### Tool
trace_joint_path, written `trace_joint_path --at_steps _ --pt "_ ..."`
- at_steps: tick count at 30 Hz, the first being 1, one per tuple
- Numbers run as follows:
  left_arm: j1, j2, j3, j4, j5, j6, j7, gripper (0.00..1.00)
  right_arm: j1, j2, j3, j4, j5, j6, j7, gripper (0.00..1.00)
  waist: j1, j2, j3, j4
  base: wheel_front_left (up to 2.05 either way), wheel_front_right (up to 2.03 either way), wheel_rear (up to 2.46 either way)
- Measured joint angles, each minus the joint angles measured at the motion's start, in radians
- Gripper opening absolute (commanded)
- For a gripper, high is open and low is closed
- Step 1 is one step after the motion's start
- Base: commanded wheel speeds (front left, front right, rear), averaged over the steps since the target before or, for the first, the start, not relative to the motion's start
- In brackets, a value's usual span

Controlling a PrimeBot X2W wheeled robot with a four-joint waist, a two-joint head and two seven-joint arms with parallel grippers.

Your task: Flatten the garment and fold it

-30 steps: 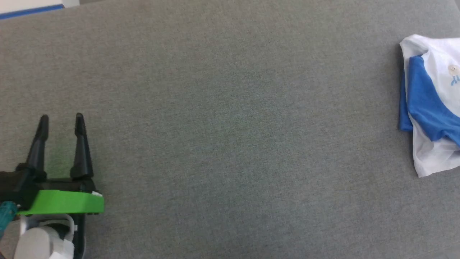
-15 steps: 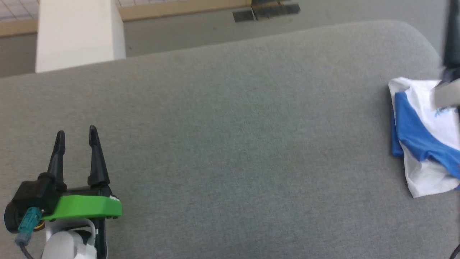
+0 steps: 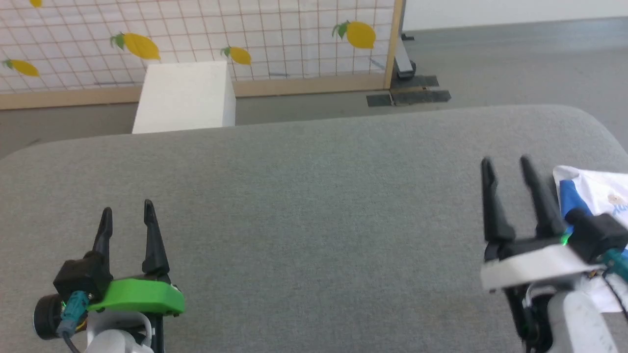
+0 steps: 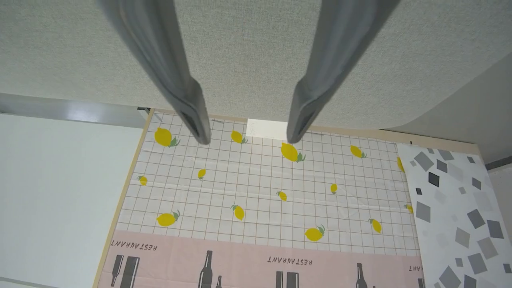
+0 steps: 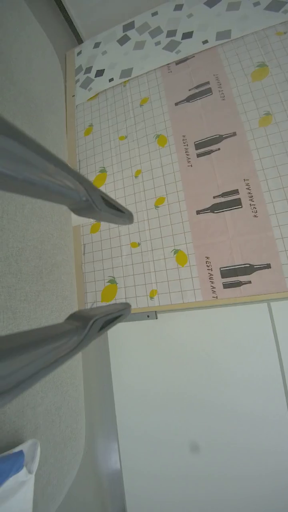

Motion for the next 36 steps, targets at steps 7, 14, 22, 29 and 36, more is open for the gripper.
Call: trace_joint_path --at_steps 7,14,22,29,36 --pt "0.030 -0.004 -0.034 0.057 0.006 0.003 0.003 1.00 0.086 0.001 0.028 0.113 0.024 0.000 -0.042 1.00 0.0000 0.0000 -0.040 0.032 0.00 0.00 0.00" --pt "0.045 -0.011 -0.077 0.119 0.006 -0.007 0.017 1.00 0.131 0.000 0.026 0.173 0.016 0.000 -0.051 1.00 0.0000 0.0000 -0.056 0.051 0.00 0.00 0.00" --pt "0.053 -0.014 -0.108 0.156 0.006 -0.015 0.024 1.00 0.141 0.001 0.031 0.208 -0.034 0.000 -0.028 1.00 0.0000 0.0000 -0.062 0.048 0.00 0.00 0.00" --pt "0.053 -0.013 -0.118 0.165 0.006 -0.015 0.023 1.00 0.141 0.001 0.026 0.193 -0.050 0.000 -0.010 1.00 0.0000 0.0000 -0.063 0.047 0.00 0.00 0.00" --pt "0.053 -0.012 -0.120 0.165 0.006 -0.011 0.021 0.00 0.141 0.001 0.026 0.188 -0.046 0.000 -0.006 0.00 0.0000 0.0000 -0.064 0.048 0.00 0.00 0.00"
